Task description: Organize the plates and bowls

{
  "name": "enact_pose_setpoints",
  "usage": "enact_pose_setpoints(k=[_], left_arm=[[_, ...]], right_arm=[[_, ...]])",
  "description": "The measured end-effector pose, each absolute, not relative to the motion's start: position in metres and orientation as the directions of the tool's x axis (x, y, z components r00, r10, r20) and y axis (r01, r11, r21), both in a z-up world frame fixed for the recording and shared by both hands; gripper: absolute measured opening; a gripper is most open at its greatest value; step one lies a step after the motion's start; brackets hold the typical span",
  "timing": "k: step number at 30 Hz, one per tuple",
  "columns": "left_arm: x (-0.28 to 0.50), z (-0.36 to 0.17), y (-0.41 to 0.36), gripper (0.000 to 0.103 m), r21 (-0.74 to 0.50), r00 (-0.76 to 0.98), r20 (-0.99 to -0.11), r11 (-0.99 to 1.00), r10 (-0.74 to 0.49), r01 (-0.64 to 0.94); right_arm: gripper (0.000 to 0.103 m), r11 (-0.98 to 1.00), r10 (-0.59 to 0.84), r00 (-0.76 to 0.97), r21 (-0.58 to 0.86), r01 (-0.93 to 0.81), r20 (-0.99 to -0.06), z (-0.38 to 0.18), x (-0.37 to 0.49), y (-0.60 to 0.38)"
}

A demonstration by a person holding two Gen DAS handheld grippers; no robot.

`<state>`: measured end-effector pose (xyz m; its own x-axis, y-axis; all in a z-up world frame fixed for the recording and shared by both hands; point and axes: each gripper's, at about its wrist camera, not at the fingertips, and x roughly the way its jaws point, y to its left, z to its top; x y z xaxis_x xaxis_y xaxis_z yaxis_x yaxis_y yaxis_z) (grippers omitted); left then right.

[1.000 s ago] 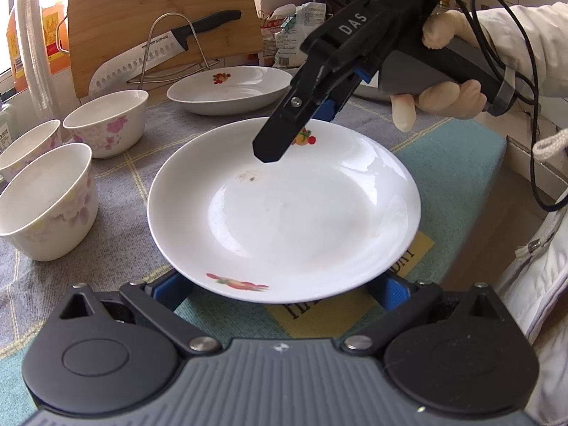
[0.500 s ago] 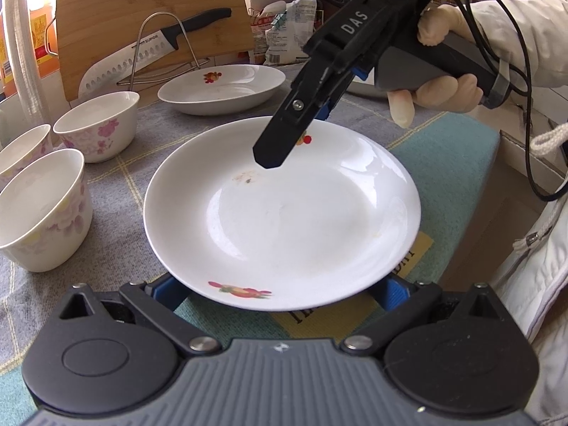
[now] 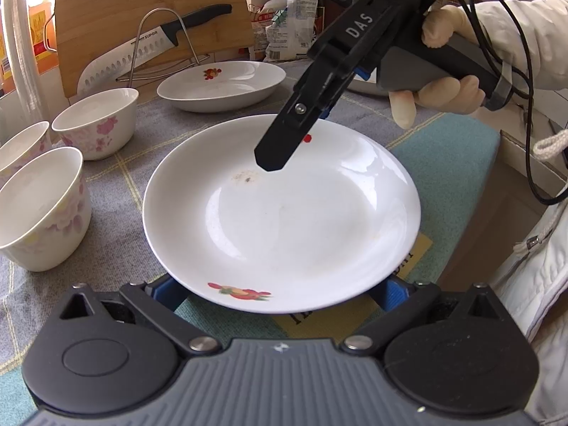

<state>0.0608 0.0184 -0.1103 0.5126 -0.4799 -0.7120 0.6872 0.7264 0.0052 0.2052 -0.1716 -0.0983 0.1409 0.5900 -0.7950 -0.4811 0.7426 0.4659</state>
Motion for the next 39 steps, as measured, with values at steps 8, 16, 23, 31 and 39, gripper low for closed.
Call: enact_pose_setpoints(k=[8, 16, 23, 31, 39], left_arm=[[0.060, -0.109, 0.016, 0.102, 0.011, 0.515, -0.715, 0.730, -0.472, 0.684], [0.058, -0.100, 0.008, 0.102, 0.009, 0.517, -0.713, 0.731, -0.474, 0.682], [0.059, -0.091, -0.007, 0.102, 0.016, 0.515, -0.713, 0.723, -0.476, 0.691], [0.059, -0.081, -0.032, 0.102, 0.022, 0.513, -0.713, 0.716, -0.478, 0.698], [0.060, -0.075, -0.062, 0.102, 0.040, 0.512, -0.713, 0.701, -0.479, 0.712]], right_arm=[[0.103, 0.752, 0.577, 0.143, 0.455, -0.478, -0.804, -0.097, 0.204, -0.170], [0.103, 0.747, 0.590, 0.161, 0.459, -0.482, -0.791, -0.087, 0.200, -0.181], [0.103, 0.745, 0.601, 0.181, 0.464, -0.480, -0.779, -0.078, 0.195, -0.198], [0.103, 0.747, 0.606, 0.206, 0.461, -0.480, -0.768, -0.068, 0.192, -0.223], [0.103, 0.754, 0.608, 0.234, 0.459, -0.469, -0.759, -0.063, 0.190, -0.257]])
